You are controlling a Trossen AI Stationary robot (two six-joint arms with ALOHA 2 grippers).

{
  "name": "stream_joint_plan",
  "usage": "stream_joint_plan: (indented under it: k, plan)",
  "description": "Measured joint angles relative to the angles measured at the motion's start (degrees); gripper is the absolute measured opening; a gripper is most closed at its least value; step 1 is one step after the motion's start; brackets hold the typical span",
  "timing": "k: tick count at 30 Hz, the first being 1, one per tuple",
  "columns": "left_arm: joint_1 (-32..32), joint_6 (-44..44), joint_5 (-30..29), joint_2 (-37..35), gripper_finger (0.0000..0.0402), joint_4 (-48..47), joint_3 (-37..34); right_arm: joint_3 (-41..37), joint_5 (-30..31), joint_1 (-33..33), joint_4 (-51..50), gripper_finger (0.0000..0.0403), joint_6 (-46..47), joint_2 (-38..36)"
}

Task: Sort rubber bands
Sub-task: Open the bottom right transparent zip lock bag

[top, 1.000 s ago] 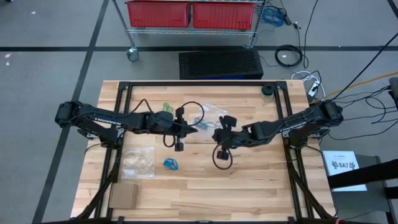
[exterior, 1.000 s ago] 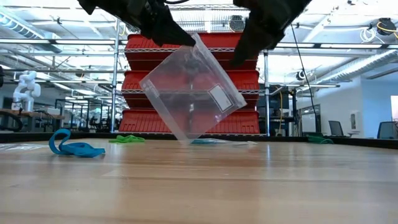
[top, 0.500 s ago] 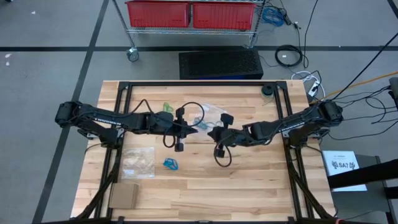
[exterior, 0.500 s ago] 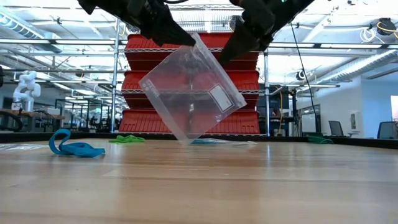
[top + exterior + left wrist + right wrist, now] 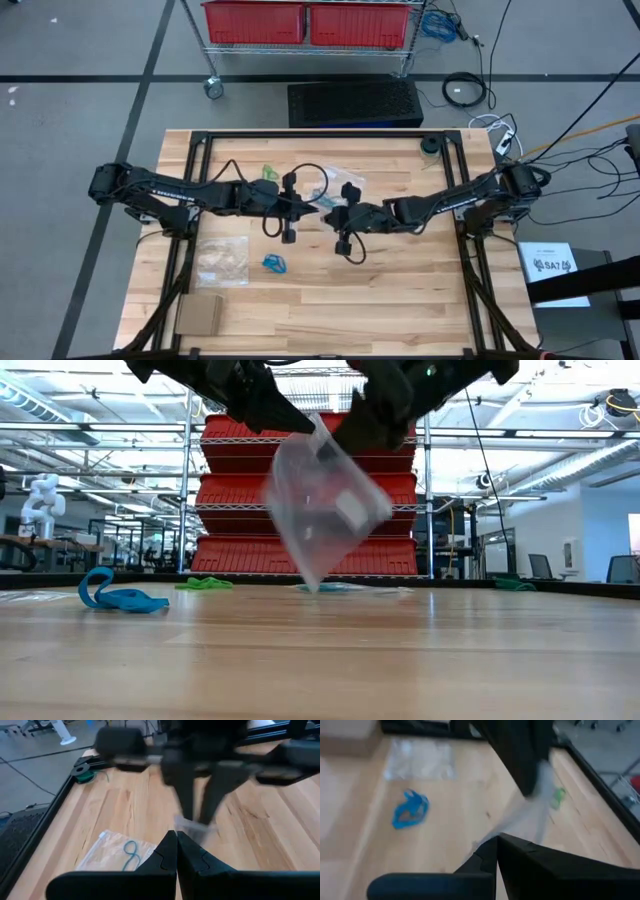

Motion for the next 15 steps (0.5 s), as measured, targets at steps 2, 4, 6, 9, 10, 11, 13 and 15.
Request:
stream_joint_plan:
  k: [2, 4, 6, 9, 10, 11, 13, 15]
  plan:
    - [0.0, 0.0, -1.1, 0.0, 0.0000, 0.0, 0.0, 0.0, 0.0, 0.4, 2.6, 0.0000, 0.0, 0.0]
    - [0.0, 0.0, -1.5, 0.0, 0.0000, 0.2, 0.0, 0.0, 0.0, 0.2, 5.4, 0.0000, 0.1, 0.6]
    - [0.0, -0.1, -1.6, 0.0, 0.0000, 0.4, 0.0, 0.0, 0.1, -0.4, 6.9, 0.0000, 0.9, 2.0]
    - [0.0, -1.4, -1.6, 0.0, 0.0000, 0.3, 0.0, 0.0, 1.0, -1.2, 6.8, 0.0000, 3.5, 3.7]
    - [0.0, -1.5, -1.7, 0.0, 0.0000, 0.3, 0.0, 0.0, 2.4, -1.3, 6.7, 0.0000, 4.6, 4.0]
    - [-0.1, -1.5, -1.9, 0.0, 0.0000, 0.3, 0.0, 0.0, 4.2, -1.3, 6.3, 0.0000, 5.6, 4.2]
    - [-0.3, -1.6, -2.3, 0.0, 0.0000, 0.1, 0.0, 0.0, 7.7, -1.3, 5.3, 0.0001, 7.8, 4.5]
    - [-0.7, -1.6, -2.6, 0.0, 0.0000, 0.2, 0.0, 0.0, 8.6, -1.5, 5.6, 0.0008, 8.3, 4.5]
